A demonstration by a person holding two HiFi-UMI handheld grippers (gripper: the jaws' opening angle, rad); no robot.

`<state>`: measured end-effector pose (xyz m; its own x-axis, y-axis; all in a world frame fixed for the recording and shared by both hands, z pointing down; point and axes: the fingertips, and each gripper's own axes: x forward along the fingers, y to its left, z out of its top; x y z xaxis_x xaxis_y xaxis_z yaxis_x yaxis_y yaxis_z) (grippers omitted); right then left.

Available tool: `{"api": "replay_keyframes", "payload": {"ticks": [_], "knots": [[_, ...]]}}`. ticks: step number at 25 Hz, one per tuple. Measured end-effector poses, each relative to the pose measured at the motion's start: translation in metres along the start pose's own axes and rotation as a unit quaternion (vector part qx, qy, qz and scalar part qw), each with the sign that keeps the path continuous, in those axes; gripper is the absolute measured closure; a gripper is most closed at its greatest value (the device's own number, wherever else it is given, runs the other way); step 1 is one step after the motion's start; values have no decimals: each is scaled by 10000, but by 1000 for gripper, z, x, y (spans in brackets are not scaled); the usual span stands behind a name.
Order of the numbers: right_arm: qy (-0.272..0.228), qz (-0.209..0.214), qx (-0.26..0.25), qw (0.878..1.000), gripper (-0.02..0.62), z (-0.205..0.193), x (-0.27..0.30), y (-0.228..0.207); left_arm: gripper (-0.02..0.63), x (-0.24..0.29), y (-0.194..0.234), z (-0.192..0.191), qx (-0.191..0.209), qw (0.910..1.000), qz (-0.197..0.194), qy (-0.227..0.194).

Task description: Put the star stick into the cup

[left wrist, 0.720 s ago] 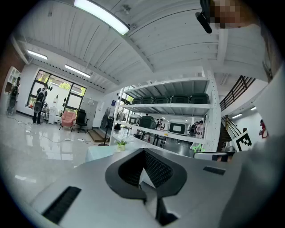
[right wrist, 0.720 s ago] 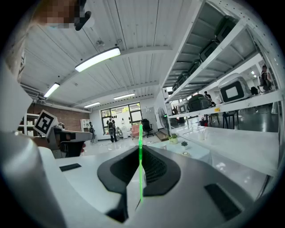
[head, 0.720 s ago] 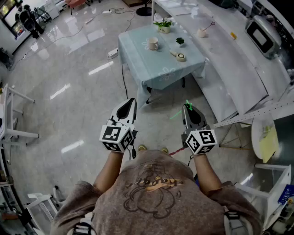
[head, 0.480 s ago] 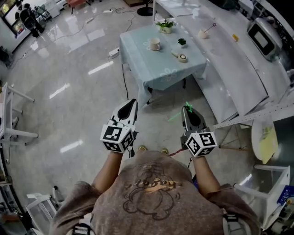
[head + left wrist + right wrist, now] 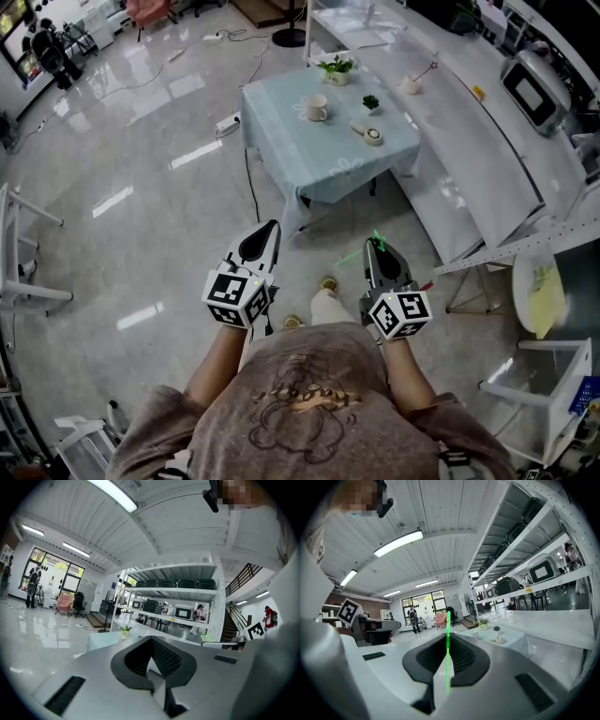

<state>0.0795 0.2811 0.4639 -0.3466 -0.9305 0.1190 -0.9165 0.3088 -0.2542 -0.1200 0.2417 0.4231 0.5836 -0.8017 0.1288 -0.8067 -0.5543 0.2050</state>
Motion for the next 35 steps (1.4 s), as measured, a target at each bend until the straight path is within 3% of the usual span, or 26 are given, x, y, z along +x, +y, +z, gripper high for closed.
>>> {"api": "replay_keyframes", "payload": {"ticks": [14, 21, 35], "knots": [[-128, 30, 17, 9999, 577, 16, 74, -20, 588, 60, 42, 11, -141, 9999, 21, -42], [-80, 202, 4, 9998, 577, 30, 149, -50, 588, 126, 67, 24, -86, 10000, -44, -18], [-63, 662, 25, 9978, 577, 89, 296, -118, 588, 265, 133, 64, -98, 9992, 358, 119]]}}
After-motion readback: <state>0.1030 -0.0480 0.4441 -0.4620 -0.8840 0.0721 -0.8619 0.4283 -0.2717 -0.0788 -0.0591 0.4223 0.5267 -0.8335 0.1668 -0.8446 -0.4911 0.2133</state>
